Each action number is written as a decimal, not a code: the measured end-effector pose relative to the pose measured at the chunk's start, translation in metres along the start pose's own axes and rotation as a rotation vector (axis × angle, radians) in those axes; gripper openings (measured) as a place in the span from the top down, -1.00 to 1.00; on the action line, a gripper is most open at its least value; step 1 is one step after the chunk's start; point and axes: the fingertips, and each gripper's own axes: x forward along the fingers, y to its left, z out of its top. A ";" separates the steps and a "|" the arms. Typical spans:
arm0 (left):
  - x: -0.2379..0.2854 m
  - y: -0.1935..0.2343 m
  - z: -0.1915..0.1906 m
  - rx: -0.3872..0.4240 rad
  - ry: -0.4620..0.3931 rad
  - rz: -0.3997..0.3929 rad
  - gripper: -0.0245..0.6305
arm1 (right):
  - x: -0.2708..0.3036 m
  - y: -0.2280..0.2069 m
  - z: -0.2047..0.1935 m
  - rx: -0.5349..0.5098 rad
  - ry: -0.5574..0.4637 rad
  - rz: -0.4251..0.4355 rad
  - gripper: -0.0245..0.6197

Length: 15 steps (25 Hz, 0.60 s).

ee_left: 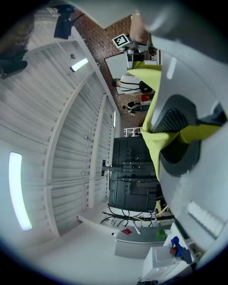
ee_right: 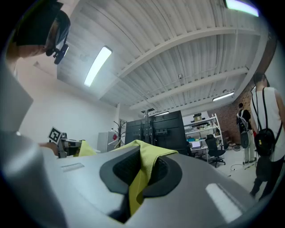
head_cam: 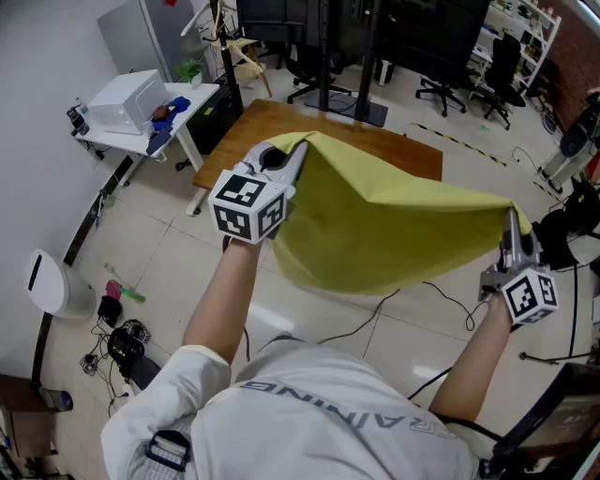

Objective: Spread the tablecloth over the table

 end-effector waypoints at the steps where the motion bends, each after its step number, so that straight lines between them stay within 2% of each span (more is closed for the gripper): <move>1: 0.004 -0.005 0.001 0.002 -0.002 0.002 0.88 | -0.003 -0.005 0.000 0.005 0.000 0.005 0.90; 9: 0.032 -0.017 0.008 0.009 -0.029 0.036 0.88 | -0.004 -0.034 0.006 0.048 -0.038 0.042 0.90; 15: 0.067 0.011 0.025 0.028 -0.059 0.024 0.88 | 0.028 -0.052 0.025 0.059 -0.104 0.053 0.90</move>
